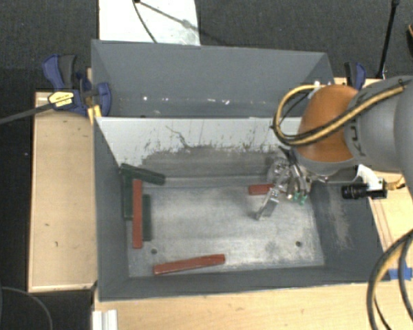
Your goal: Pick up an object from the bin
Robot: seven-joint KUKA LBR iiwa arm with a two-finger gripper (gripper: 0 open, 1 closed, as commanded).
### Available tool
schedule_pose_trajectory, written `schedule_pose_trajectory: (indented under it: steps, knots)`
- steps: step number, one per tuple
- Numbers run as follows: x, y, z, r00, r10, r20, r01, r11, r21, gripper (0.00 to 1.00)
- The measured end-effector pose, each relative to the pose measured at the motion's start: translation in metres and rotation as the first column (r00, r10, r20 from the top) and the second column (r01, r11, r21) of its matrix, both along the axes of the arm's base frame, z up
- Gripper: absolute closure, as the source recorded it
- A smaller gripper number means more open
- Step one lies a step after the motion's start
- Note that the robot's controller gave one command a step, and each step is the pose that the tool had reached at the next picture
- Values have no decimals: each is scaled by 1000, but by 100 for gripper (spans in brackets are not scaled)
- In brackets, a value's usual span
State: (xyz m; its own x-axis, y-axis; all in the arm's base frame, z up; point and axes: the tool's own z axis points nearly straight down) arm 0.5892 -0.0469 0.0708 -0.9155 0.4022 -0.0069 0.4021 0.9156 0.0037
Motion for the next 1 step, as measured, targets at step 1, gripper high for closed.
schedule_pose_trajectory:
  steps: [1]
  knots:
    - [0, -2, 0, 1000, 1, -1, -1, 1000, -2, 100]
